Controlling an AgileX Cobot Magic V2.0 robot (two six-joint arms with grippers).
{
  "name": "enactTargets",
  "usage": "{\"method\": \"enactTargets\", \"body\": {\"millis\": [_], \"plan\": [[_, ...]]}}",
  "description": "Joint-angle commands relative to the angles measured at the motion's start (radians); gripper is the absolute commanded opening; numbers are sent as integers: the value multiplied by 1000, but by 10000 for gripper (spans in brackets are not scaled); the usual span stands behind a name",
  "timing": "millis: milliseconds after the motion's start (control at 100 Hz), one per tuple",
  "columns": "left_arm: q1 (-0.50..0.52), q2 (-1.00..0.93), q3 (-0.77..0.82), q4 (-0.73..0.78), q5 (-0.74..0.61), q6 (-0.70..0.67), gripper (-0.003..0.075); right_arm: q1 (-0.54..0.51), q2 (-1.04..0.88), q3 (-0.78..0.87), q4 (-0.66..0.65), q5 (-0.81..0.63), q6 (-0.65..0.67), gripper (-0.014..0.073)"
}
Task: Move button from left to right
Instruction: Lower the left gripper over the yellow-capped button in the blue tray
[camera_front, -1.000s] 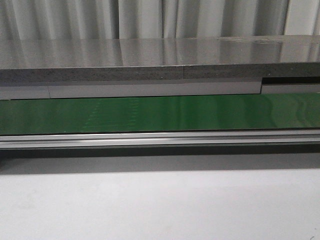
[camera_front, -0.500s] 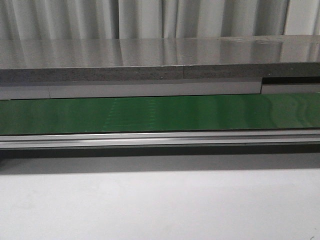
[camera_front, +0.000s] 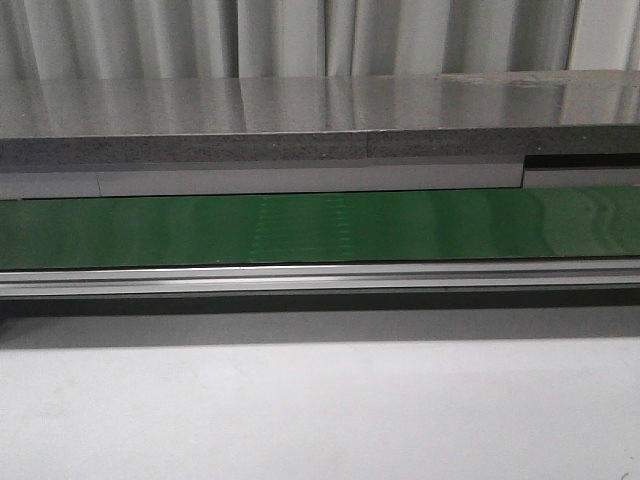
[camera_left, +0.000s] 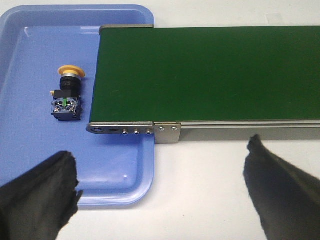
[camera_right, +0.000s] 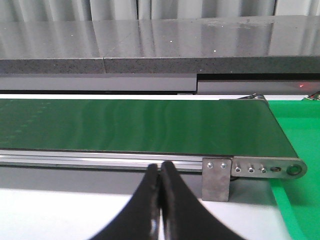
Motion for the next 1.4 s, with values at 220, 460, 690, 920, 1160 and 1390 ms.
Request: {"method": "enactTargets", "body": {"millis": [220,460,690,920,1160,1390], "plan": [[46,60,-113,41,-47,0,641,1,-20,-15,-4,-83,0,-68],[208,251,-308,47,-50,24,641,1,-20,-15,-4,-83,0,-68],[311,492,-475,-16,-65,138,641,1,-20,-15,-4,-83,0,-68],[405,734,-616,-218,-101,345,641,1,-20,-15,-4,-83,0,-68],[449,896,-664,-232,-99,370,641,1,-20,-15,-4,-83,0,-68],[449,987,-664,-265,-108,392,641,1,-20,-15,-4,-83,0,-68]]}}
